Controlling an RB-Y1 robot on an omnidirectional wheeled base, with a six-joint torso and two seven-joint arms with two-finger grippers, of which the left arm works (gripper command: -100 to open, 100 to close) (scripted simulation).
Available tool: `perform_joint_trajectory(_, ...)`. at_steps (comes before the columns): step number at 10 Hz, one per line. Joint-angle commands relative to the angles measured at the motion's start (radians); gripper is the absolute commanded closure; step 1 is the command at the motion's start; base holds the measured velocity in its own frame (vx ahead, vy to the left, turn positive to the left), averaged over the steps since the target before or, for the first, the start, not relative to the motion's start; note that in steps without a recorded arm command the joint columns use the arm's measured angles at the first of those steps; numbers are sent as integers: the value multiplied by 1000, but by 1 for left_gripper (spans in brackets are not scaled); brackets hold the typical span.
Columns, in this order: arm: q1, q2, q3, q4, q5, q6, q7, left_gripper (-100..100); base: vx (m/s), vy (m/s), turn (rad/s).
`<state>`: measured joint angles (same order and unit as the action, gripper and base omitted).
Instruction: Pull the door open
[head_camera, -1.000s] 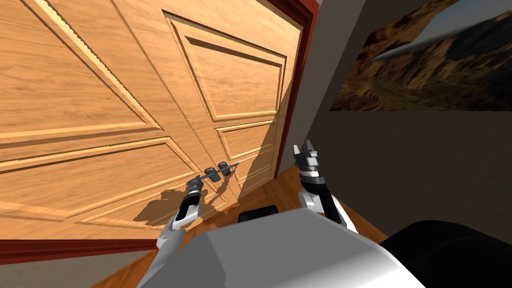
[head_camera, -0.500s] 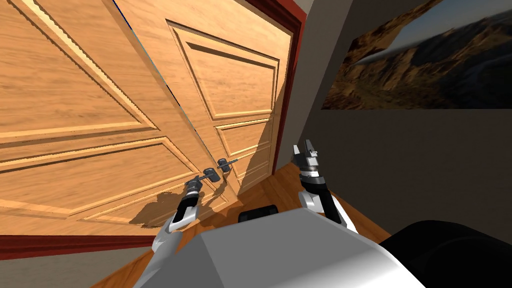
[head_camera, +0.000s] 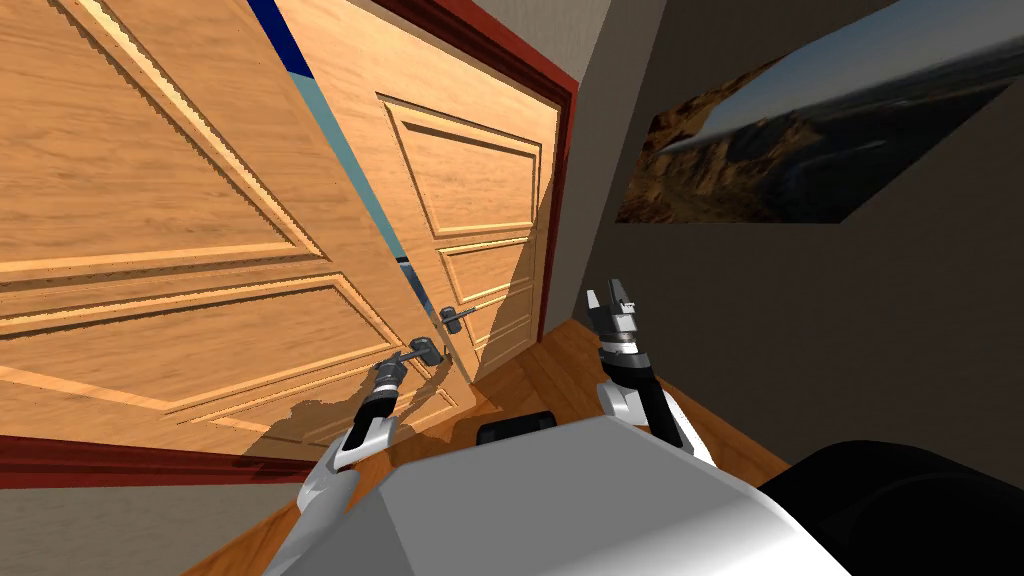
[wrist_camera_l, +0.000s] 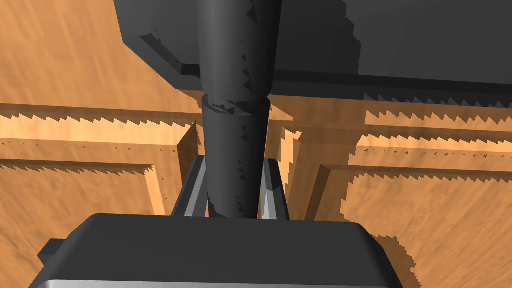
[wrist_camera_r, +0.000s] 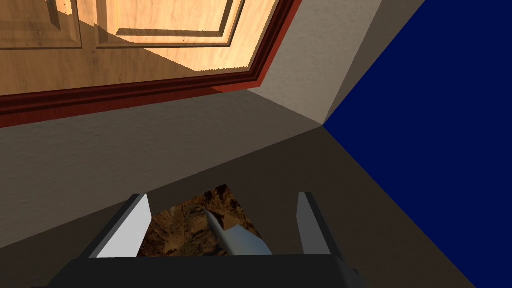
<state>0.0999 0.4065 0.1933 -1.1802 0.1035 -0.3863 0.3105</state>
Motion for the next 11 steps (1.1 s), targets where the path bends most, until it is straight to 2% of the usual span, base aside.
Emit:
perform_joint_trajectory(1,0,4,-29,-7,-3,-11,14,100,-207,54,-152)
perform_joint_trajectory(2,3,7,-40,-11,-3,-14,21,100,-201,39,-91)
perform_joint_trajectory(3,8,11,-22,-11,-1,-8,16,100,-90,23,-6)
perform_joint_trajectory(6,37,35,-54,-26,-3,-33,45,100,-185,44,-113)
perform_joint_trajectory(11,90,87,-117,-61,-6,-84,105,100,-226,75,-157)
